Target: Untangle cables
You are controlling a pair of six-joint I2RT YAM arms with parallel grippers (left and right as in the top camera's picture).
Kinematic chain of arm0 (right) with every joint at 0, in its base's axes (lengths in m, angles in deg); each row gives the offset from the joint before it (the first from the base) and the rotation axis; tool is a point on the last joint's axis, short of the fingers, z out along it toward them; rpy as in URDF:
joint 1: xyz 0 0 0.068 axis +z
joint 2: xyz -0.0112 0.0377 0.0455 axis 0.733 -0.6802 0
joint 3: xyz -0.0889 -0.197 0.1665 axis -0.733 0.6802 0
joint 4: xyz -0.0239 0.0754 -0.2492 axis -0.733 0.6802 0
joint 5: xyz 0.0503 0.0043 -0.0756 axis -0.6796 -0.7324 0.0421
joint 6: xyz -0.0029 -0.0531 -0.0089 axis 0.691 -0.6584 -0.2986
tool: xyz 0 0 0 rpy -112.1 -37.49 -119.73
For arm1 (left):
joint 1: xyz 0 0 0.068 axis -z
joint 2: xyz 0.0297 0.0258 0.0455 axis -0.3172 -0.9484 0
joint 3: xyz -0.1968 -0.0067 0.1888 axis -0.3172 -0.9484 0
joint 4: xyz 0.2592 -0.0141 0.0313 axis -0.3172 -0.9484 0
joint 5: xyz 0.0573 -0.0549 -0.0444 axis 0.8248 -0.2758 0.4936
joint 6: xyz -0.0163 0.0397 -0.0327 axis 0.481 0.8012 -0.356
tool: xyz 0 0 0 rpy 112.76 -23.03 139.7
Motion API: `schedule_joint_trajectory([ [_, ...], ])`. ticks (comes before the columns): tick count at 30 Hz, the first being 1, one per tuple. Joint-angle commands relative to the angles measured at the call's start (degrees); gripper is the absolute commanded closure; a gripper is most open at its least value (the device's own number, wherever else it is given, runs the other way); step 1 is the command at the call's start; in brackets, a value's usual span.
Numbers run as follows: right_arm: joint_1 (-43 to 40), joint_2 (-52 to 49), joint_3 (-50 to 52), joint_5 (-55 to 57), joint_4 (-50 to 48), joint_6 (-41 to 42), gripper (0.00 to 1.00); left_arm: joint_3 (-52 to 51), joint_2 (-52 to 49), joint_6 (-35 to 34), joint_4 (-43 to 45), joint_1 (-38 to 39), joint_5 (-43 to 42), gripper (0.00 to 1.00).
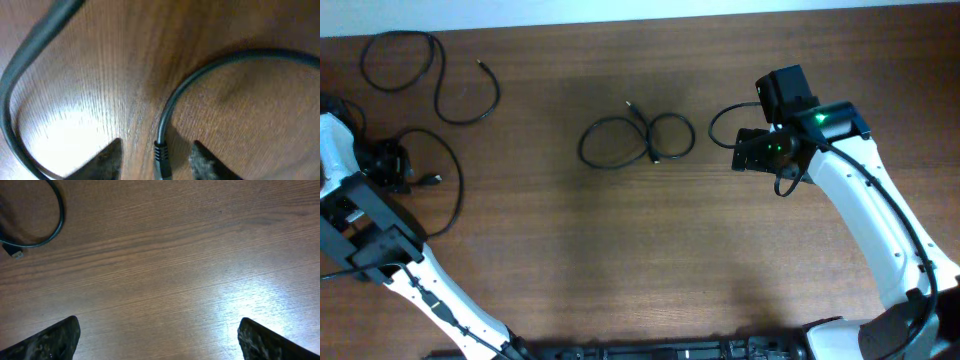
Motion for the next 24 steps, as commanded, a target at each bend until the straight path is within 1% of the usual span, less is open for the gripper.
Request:
schedule_joint_trajectory([
  [1,-0.1,-0.2,0.0,0.9,0.0,0.1,0.02,5.0,2.3,11.5,-0.5,-0.2,4.3,0.37],
  [3,-0.1,-0.2,0.0,0.9,0.0,0.1,0.02,8.1,2.6,11.6,-3.0,-0.2,9.7,0.32],
  [4,-0.1,-0.2,0.0,0.9,0.0,0.1,0.01,9.8,2.9,11.4,-4.2,-0.2,12.5,0.25],
  [5,-0.1,-0.2,0.0,0.9,0.0,0.1,0.02,11.2,3.1,11.5,-5.1,-0.2,14.3,0.13],
  [6,-0.1,-0.2,0.0,0.9,0.0,0.1,0.02,12.4,3.1,11.5,-5.9,-0.2,15.5,0.05],
  [7,-0.1,-0.2,0.0,0.9,0.0,0.1,0.02,13.5,3.1,11.5,-6.4,-0.3,16.0,0.0],
  [9,-0.1,-0.2,0.0,0.9,0.0,0.1,0.02,13.7,3.1,11.5,-6.6,-0.9,16.2,0.01],
  [13,-0.1,-0.2,0.0,0.9,0.0,0.1,0.02,11.3,3.1,12.2,-6.7,-3.2,19.2,0.01],
  [15,-0.1,-0.2,0.0,0.9,0.0,0.1,0.02,9.9,3.0,15.6,-6.0,-3.9,19.8,0.02],
  [19,-0.1,-0.2,0.0,0.9,0.0,0.1,0.02,5.5,2.9,23.5,-2.4,-5.0,19.7,0.0],
  [20,-0.1,-0.2,0.0,0.9,0.0,0.1,0.02,4.3,2.9,23.8,-1.5,-5.2,19.7,0.14],
  [21,-0.1,-0.2,0.0,0.9,0.0,0.1,0.01,3.5,2.9,23.8,-0.8,-5.2,19.2,0.21],
  [22,-0.1,-0.2,0.0,0.9,0.0,0.1,0.02,1.9,2.9,23.9,0.4,-5.2,17.3,0.24],
  [24,-0.1,-0.2,0.0,0.9,0.0,0.1,0.02,0.5,2.9,23.9,1.8,-5.2,14.9,0.24],
])
